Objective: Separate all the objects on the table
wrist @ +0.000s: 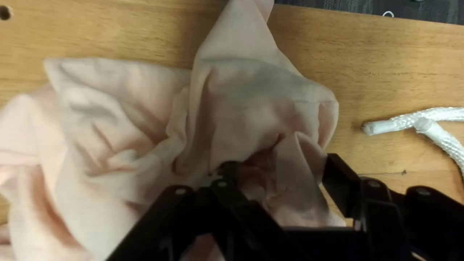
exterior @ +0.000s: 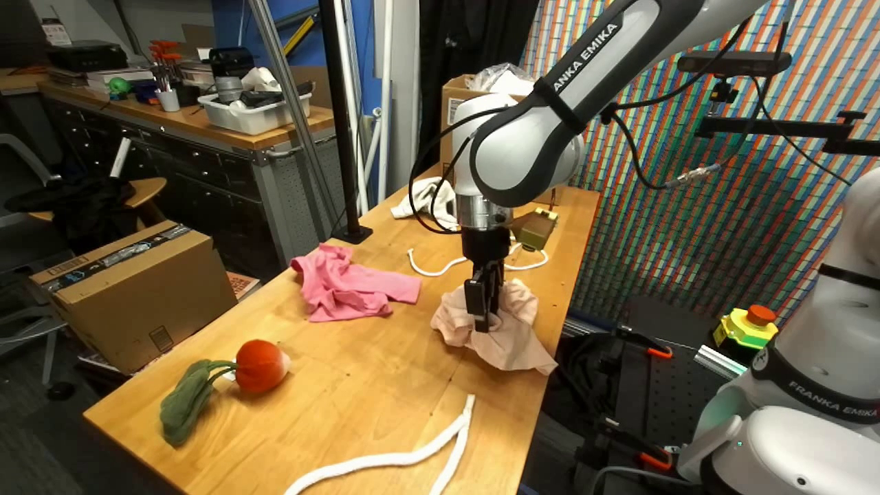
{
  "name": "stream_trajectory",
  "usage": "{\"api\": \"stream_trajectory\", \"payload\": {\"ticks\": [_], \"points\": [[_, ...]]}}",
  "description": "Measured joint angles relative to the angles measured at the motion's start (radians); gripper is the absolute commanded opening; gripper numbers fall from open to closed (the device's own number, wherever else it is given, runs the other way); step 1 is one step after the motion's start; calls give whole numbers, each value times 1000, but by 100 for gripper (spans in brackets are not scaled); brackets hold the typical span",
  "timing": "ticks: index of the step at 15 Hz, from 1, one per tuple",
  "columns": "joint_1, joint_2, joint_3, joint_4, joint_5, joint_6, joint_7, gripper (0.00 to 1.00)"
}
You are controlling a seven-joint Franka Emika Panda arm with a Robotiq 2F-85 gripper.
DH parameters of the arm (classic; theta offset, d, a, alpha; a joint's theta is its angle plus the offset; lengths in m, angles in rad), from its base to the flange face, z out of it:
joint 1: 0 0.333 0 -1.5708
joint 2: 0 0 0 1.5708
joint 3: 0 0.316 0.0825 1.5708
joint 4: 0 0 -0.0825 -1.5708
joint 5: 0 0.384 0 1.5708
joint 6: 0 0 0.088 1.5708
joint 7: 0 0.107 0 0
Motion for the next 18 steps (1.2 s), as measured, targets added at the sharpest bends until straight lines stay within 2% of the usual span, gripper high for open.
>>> {"api": "stream_trajectory", "payload": {"ticks": [1,6,9,13,18], "points": [[0,-27,-5,0,-27,-32,18,100],[7,-230,-4,10,-71,-261,44,100],[24,-363,-3,11,-71,-317,41,100],[45,-541,-4,-24,-70,-278,39,100],[69,-719,-24,-168,-57,-72,23,100]]}}
